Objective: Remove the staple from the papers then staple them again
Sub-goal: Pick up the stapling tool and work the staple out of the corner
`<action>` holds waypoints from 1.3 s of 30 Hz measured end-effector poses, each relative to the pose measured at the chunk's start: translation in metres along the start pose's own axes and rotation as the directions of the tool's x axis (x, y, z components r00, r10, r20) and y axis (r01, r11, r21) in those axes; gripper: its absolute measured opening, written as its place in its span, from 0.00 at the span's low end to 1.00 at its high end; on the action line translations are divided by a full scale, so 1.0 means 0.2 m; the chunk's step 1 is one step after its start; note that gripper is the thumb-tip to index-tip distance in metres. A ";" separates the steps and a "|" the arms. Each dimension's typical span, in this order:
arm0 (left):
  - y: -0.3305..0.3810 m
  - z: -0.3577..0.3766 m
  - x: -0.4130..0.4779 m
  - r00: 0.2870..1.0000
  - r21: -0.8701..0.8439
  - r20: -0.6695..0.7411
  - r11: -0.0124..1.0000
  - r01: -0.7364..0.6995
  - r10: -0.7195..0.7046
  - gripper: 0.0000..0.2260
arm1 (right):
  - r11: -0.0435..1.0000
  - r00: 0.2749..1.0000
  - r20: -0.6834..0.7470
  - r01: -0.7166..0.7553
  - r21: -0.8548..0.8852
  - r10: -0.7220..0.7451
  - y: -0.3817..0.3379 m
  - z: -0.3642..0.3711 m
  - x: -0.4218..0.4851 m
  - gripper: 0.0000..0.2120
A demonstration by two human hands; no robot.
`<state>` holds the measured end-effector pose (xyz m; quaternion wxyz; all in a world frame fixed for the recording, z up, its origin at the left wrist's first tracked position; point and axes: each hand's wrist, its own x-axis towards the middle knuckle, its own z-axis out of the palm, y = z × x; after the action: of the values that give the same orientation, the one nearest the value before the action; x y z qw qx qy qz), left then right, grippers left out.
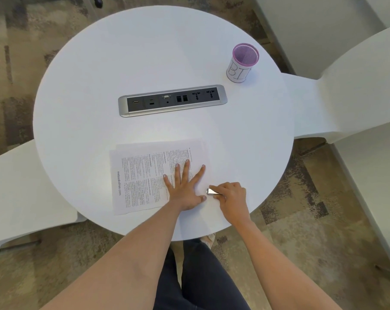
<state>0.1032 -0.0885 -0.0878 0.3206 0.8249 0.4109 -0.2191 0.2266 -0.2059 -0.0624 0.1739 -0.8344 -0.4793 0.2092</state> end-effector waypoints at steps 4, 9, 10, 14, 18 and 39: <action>0.00 0.00 -0.01 1.000 0.003 -0.004 1.000 -0.002 0.002 0.43 | 1.000 0.999 -0.036 0.018 -0.009 -0.019 -0.01 0.01 0.00 0.14; 0.01 -0.01 -0.01 1.000 0.013 -0.007 1.000 -0.003 0.003 0.42 | 0.979 0.986 -0.034 0.157 -0.133 -0.163 -0.01 0.00 0.03 0.18; 0.01 -0.01 -0.01 1.000 0.010 -0.005 1.000 -0.003 0.003 0.42 | 0.974 0.984 -0.035 0.169 -0.149 -0.176 -0.01 0.00 0.03 0.19; 0.01 -0.01 -0.01 1.000 0.021 0.000 1.000 -0.003 0.003 0.41 | 0.971 0.983 -0.015 0.179 -0.160 -0.184 -0.06 0.01 0.03 0.18; 0.01 -0.01 -0.01 1.000 0.020 0.007 1.000 -0.004 0.003 0.41 | 0.990 0.994 0.027 0.107 -0.087 -0.105 -0.11 0.03 0.04 0.15; 0.00 0.00 0.00 1.000 -0.006 0.002 1.000 -0.005 0.005 0.43 | 0.993 0.996 -0.028 0.087 -0.080 -0.089 -0.01 0.00 0.04 0.17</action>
<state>0.1031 -0.0891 -0.0882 0.3239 0.8248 0.4092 -0.2176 0.2290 -0.1977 -0.0637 0.1576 -0.8218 -0.5208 0.1691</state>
